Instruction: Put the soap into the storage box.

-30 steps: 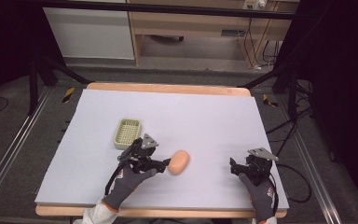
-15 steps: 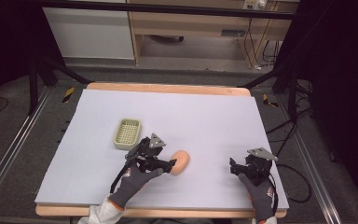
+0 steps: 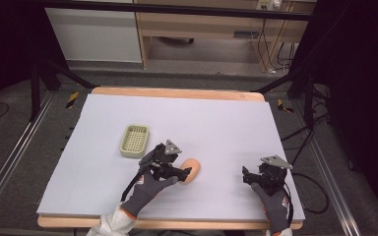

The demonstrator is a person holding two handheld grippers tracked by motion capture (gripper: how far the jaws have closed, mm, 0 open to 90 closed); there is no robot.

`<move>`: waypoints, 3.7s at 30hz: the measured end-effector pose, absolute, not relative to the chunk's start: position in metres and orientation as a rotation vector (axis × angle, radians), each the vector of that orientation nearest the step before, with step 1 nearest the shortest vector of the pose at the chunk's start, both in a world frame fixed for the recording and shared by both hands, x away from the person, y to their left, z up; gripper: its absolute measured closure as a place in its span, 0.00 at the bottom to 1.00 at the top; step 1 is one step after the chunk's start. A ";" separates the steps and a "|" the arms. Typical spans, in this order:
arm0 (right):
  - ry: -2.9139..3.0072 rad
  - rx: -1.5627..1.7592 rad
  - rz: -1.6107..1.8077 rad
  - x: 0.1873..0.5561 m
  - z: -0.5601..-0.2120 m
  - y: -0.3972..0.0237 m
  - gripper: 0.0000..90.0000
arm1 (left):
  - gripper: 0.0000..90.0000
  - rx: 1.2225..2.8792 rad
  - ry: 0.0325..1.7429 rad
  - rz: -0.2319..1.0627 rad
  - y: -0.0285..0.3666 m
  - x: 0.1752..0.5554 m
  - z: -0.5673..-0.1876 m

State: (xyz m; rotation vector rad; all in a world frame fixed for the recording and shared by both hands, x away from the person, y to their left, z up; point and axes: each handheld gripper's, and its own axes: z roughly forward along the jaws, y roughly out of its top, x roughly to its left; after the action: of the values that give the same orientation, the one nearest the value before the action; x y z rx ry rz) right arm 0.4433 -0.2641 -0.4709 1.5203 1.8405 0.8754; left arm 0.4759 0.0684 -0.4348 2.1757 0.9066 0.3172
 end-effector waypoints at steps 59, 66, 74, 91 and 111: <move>1.862 1.540 0.884 0.445 -0.472 -0.264 0.07 | 0.30 2.350 0.932 0.267 0.028 0.492 -0.468; 1.868 1.534 0.883 0.445 -0.472 -0.264 0.07 | 0.30 2.352 0.937 0.269 0.027 0.493 -0.468; 1.869 1.535 0.881 0.445 -0.472 -0.264 0.07 | 0.31 2.370 0.940 0.302 0.024 0.491 -0.468; 1.869 1.538 0.885 0.445 -0.472 -0.265 0.07 | 0.34 2.354 0.938 0.294 0.027 0.488 -0.463; 1.861 1.540 0.890 0.444 -0.471 -0.266 0.07 | 0.34 2.330 0.902 0.322 0.049 0.477 -0.434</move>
State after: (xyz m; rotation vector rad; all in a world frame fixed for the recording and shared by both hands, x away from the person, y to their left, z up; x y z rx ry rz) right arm 0.4442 -0.2658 -0.4715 1.5400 1.8615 0.8898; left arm 0.4769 0.0493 -0.4339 2.3298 0.9020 0.3217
